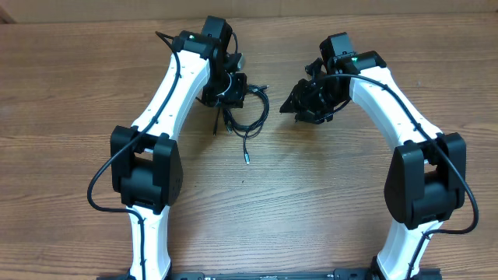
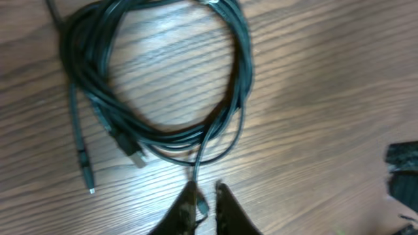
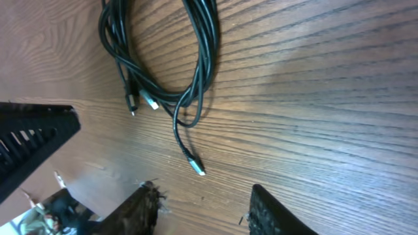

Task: Untangle cables

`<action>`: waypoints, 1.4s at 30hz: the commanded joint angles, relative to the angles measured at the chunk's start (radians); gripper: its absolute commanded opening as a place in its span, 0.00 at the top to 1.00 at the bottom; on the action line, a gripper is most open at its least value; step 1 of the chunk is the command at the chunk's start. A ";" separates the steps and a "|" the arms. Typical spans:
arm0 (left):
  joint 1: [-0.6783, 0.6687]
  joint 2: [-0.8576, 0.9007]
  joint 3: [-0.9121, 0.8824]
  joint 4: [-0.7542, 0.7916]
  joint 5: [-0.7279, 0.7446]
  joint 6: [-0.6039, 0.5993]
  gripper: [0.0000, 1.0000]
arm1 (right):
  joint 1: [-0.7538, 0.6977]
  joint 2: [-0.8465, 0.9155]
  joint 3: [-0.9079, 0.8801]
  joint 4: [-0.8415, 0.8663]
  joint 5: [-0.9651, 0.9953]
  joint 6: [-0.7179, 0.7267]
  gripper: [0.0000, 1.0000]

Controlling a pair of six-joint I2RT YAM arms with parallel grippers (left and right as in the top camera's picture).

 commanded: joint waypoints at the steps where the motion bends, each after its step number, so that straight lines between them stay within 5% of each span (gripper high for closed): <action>1: -0.014 -0.014 -0.006 0.002 -0.077 -0.011 0.78 | -0.003 0.010 -0.006 0.000 0.024 -0.024 0.52; 11: -0.021 -0.014 -0.147 0.168 -0.376 -0.392 0.72 | -0.002 0.010 -0.006 -0.007 0.065 -0.023 0.45; 16: -0.020 -0.014 -0.181 0.296 -0.441 -0.492 0.74 | -0.002 0.010 -0.006 -0.007 0.067 -0.024 0.41; 42: -0.048 0.131 -0.184 0.388 -0.406 -0.534 0.79 | -0.002 0.010 -0.006 -0.019 0.072 -0.024 0.41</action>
